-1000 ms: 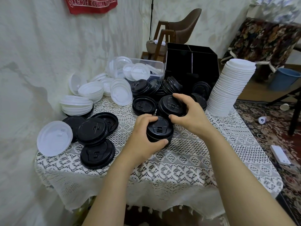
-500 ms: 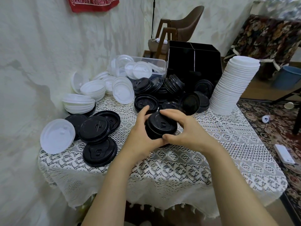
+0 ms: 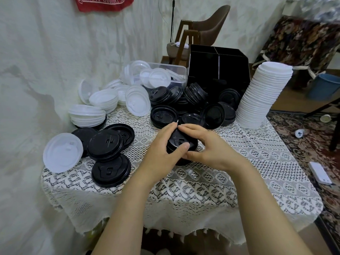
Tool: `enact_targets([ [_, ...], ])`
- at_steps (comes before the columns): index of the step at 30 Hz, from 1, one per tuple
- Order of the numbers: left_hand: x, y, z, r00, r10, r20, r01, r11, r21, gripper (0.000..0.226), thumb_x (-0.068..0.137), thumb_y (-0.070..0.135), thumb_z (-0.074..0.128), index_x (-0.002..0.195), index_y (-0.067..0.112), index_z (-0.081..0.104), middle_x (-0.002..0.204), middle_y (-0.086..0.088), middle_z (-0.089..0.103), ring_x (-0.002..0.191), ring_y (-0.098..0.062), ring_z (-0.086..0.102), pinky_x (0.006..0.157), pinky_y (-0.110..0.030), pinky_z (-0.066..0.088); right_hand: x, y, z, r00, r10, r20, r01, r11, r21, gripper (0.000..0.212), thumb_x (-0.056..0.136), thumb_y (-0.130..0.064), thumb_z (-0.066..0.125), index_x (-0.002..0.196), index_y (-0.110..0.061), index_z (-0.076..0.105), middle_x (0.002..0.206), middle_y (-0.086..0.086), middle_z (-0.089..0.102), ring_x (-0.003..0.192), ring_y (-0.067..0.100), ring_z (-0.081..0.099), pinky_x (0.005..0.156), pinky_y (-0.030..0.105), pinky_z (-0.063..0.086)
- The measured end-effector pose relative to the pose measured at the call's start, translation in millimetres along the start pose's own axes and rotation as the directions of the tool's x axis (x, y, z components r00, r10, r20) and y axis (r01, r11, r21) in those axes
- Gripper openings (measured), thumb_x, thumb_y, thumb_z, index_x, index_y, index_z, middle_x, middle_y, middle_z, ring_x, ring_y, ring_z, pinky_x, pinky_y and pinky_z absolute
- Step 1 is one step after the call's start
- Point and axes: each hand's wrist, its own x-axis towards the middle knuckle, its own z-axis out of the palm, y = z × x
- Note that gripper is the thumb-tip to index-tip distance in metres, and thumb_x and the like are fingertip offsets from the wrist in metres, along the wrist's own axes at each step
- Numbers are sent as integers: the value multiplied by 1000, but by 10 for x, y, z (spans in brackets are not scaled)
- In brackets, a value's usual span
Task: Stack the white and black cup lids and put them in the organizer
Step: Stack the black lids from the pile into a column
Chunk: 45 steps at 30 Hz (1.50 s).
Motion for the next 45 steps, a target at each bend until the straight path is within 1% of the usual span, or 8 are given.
enact_targets([
  [4, 11, -12, 35, 1000, 1, 8, -2, 998, 55, 69, 88, 34, 66, 147, 31, 31, 146, 20, 31, 128, 2, 33, 81, 0, 42, -19, 28, -20, 999, 0, 43, -2, 999, 41, 72, 83, -10, 73, 144, -31, 43, 149, -20, 36, 135, -3, 36, 108, 14, 30],
  [6, 23, -33, 46, 1000, 17, -5, -16, 996, 89, 71, 86, 33, 69, 147, 28, 32, 144, 18, 34, 130, 0, 34, 97, -4, 33, -45, 27, -58, 998, -14, 59, 3, 984, 180, 68, 80, -2, 66, 140, -28, 50, 147, -19, 41, 134, -5, 38, 109, 17, 34],
  [9, 25, -33, 56, 1000, 13, -16, -12, 996, 83, 72, 84, 32, 72, 146, 27, 34, 137, 20, 36, 129, 1, 36, 111, -22, 31, 11, 77, -54, 975, 62, -216, 33, 911, 411, 52, 84, 3, 56, 131, -19, 60, 137, -8, 55, 116, -10, 53, 93, 11, 45],
  [12, 22, -31, 62, 1000, 5, -20, -3, 998, 70, 73, 84, 32, 72, 146, 27, 34, 138, 19, 36, 130, -1, 38, 112, -27, 33, 190, 246, 27, 880, 146, -452, -37, 970, 242, 43, 93, -11, 60, 134, -21, 54, 137, -5, 52, 121, 3, 51, 107, 29, 42],
  [21, 36, -63, 76, 999, 16, -40, -12, 996, 88, 71, 84, 31, 72, 145, 27, 36, 137, 20, 37, 124, 9, 35, 95, 4, 26, 453, 333, 91, 916, 183, -356, -234, 967, -103, 66, 93, -33, 63, 151, -22, 34, 160, 6, 22, 147, 21, 21, 117, 34, 21],
  [28, 30, -51, 66, 1000, 10, -30, -9, 998, 55, 68, 84, 29, 72, 143, 31, 37, 136, 23, 37, 124, 8, 38, 98, -2, 30, 352, 326, 27, 874, 152, -461, -191, 981, -39, 56, 86, -31, 73, 136, -17, 54, 135, 0, 47, 120, 12, 47, 95, 10, 30],
  [34, 23, -37, 49, 1000, -6, -23, 7, 999, 47, 69, 84, 31, 72, 144, 33, 36, 136, 26, 36, 126, 6, 37, 103, -13, 31, 72, 278, -91, 808, 158, -568, -166, 985, 37, 49, 78, -33, 80, 121, -23, 58, 119, -1, 43, 91, -7, 44, 75, -10, 27],
  [45, 8, -16, 54, 1000, -5, -23, 6, 999, 52, 69, 85, 32, 71, 145, 32, 35, 140, 22, 36, 128, 1, 38, 106, -19, 33, -306, 337, -21, 866, 281, -413, -387, 900, -199, 68, 62, -59, 81, 99, -19, 41, 109, -2, 27, 106, 17, 32, 95, 29, 36],
])
